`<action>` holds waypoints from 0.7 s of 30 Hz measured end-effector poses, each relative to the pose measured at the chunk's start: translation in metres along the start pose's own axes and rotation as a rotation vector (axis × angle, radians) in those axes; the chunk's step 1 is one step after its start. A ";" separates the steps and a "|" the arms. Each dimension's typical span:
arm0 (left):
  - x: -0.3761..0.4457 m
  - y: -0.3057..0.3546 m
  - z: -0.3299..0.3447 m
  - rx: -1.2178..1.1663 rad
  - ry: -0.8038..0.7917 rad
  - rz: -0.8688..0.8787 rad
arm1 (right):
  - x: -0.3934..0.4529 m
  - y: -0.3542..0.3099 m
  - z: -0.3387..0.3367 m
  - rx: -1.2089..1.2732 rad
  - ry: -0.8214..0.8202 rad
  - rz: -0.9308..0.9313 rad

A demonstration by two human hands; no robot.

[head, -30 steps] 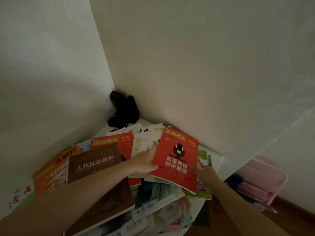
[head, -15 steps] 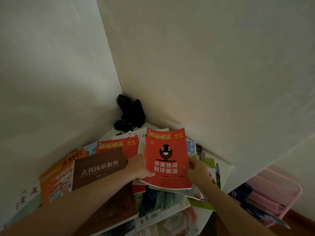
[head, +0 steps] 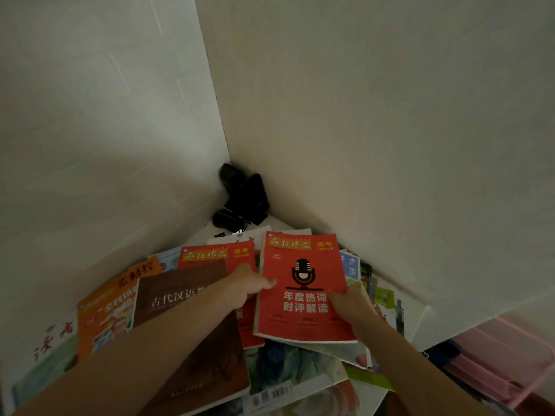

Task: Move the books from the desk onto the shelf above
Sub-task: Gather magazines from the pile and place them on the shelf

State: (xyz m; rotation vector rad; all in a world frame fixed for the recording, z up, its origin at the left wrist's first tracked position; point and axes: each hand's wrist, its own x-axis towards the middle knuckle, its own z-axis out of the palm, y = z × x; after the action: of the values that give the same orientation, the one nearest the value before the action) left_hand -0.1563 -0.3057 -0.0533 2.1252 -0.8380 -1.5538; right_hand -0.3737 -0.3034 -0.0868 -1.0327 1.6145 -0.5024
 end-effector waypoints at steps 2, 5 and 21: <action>-0.002 -0.001 0.004 0.024 -0.078 0.032 | -0.008 0.004 -0.003 -0.020 -0.042 -0.045; -0.015 -0.009 0.005 0.023 -0.125 0.080 | -0.021 0.002 -0.008 -0.081 -0.066 -0.135; -0.142 -0.143 -0.161 0.180 0.180 0.366 | -0.122 -0.056 0.139 -0.311 -0.237 -0.384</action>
State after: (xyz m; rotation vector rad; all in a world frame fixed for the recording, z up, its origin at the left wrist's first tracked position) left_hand 0.0008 -0.1119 0.0124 2.0464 -1.2574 -1.1219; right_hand -0.2218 -0.2061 -0.0177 -1.5912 1.3104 -0.3686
